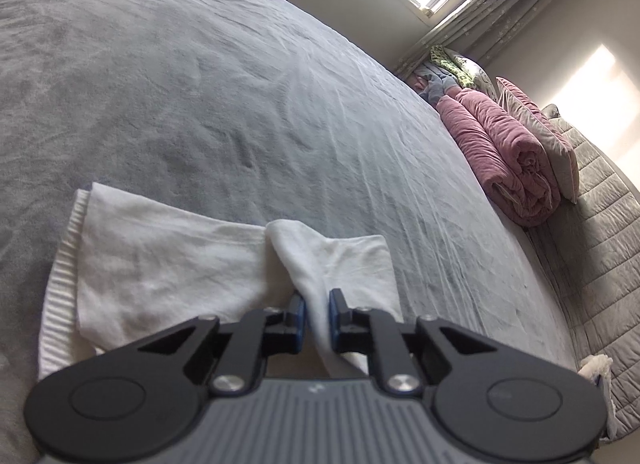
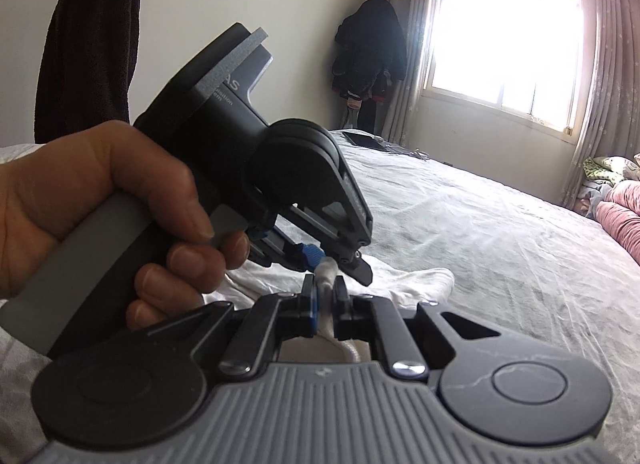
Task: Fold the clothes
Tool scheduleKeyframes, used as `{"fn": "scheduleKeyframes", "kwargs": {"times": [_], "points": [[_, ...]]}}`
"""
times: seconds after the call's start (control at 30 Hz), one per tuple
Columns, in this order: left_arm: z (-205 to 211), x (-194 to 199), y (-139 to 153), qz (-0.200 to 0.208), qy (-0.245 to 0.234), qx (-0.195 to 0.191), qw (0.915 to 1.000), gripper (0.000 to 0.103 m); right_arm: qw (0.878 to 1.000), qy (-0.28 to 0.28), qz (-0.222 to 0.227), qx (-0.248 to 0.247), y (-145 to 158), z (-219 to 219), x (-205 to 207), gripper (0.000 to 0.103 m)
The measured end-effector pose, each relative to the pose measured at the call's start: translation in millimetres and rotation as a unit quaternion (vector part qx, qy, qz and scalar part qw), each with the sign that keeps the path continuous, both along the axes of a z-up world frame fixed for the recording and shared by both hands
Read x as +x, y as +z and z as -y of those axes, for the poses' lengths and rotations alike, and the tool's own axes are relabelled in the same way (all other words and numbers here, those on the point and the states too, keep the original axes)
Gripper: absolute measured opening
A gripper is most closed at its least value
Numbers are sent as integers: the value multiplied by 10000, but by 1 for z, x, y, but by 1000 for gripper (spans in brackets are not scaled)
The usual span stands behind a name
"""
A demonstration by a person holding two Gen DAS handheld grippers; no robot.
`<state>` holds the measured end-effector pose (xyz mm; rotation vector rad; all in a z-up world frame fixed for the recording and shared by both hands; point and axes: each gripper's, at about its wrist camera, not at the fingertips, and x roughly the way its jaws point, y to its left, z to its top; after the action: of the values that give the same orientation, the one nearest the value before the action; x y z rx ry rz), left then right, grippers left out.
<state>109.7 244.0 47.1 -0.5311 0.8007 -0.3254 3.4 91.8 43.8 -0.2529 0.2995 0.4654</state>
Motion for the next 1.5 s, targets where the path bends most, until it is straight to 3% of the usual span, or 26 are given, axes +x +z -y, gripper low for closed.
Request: {"fn": "scheduleKeyframes", "kwargs": {"times": [0.13, 0.3, 0.6, 1.03, 1.23, 1.5], "points": [[-1, -7, 11, 354, 160, 141, 9991, 5, 10000, 13, 41, -2, 5, -4, 2, 10], [-16, -12, 24, 713, 272, -28, 9971, 5, 10000, 37, 38, 58, 14, -14, 6, 10], [-49, -23, 31, 1075, 346, 112, 9935, 5, 9993, 229, -103, 276, 30, -32, 9, 9], [-68, -26, 15, 1015, 483, 842, 9901, 4, 9981, 449, -424, 77, 22, -81, 29, 10], [-74, -30, 19, 1168, 507, 918, 9876, 5, 9971, 552, -467, 218, 27, -85, 36, 10], [-82, -19, 3, 696, 801, 989, 9894, 11, 9962, 593, -612, 186, 29, -97, 41, 10]]}}
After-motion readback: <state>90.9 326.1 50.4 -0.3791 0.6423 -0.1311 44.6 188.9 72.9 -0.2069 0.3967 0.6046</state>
